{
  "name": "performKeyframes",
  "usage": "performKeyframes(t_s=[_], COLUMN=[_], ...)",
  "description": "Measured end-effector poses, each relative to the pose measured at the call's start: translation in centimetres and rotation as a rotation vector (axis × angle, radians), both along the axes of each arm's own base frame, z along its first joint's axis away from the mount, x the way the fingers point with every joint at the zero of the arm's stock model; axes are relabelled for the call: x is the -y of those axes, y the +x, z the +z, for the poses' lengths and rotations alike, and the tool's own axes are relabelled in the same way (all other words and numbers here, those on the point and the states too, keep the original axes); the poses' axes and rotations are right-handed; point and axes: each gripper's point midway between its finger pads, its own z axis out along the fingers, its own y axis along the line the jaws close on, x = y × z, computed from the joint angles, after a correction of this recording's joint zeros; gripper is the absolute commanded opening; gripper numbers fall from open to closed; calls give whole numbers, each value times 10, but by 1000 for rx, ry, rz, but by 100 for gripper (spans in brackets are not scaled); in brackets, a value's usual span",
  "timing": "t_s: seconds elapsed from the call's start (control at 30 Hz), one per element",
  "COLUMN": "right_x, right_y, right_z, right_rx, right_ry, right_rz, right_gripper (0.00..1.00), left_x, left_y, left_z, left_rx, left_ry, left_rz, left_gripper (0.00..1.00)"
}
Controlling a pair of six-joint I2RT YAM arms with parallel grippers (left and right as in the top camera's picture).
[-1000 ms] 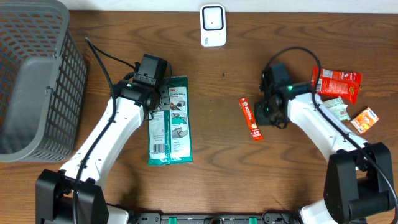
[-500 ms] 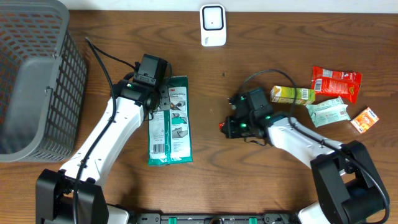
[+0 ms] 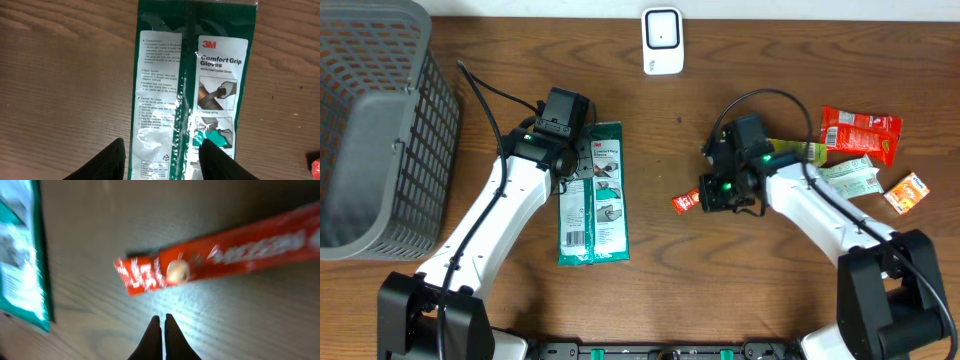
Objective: Scan the item barcode
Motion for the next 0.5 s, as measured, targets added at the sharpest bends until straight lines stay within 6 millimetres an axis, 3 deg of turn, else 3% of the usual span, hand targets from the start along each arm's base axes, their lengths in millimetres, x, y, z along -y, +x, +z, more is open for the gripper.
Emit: performKeyframes(t_s=[0.13, 0.3, 0.5], right_x=[-11, -18, -16], right_y=[-21, -27, 7], right_z=[-21, -36, -29], right_rx=[42, 153, 347], right_ry=[-104, -223, -316], right_rz=[98, 172, 126], right_gripper=[1, 1, 1], left_x=[0, 0, 0], left_y=[-1, -1, -1], left_z=[0, -1, -1], left_rx=[-4, -6, -6], left_ry=[0, 1, 1], left_rz=[4, 4, 4], left_gripper=[50, 50, 50])
